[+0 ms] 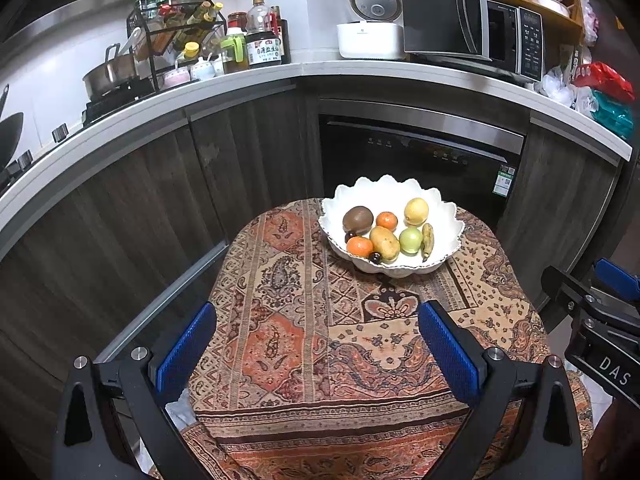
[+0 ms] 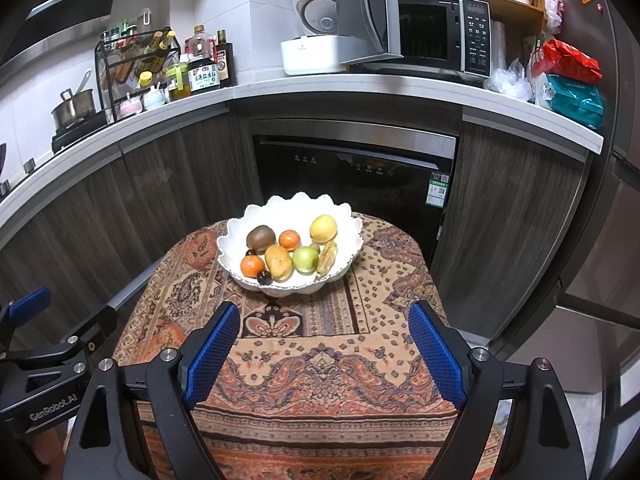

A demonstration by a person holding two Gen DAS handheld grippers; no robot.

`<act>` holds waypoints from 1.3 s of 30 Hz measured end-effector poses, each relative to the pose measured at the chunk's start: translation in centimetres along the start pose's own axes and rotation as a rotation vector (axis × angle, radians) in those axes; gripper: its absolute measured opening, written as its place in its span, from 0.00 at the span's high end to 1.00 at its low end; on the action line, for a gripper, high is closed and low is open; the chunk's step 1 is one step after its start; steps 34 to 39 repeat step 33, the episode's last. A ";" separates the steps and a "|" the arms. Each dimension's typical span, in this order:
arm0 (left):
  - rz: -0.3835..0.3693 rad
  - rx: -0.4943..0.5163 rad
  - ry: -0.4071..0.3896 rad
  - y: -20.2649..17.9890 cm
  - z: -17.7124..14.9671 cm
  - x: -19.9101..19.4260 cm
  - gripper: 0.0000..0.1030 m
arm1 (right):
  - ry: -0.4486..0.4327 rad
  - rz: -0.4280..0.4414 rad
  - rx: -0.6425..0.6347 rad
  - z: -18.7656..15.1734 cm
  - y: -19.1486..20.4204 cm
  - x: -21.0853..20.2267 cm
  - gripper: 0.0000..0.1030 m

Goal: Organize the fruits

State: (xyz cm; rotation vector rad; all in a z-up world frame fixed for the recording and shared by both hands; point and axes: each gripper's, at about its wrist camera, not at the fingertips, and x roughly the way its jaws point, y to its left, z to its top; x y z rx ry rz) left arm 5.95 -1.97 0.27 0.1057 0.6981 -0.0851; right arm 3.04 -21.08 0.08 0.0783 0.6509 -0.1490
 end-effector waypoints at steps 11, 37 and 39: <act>-0.003 0.001 0.013 -0.2 -0.1 0.4 0.00 | 0.008 -0.004 0.006 -0.2 0.3 0.3 0.15; -0.011 0.004 0.034 -0.3 -0.3 2.0 0.00 | 0.038 -0.004 0.021 -0.2 0.7 1.7 0.16; -0.011 0.004 0.034 -0.3 -0.3 2.0 0.00 | 0.038 -0.004 0.021 -0.2 0.7 1.7 0.16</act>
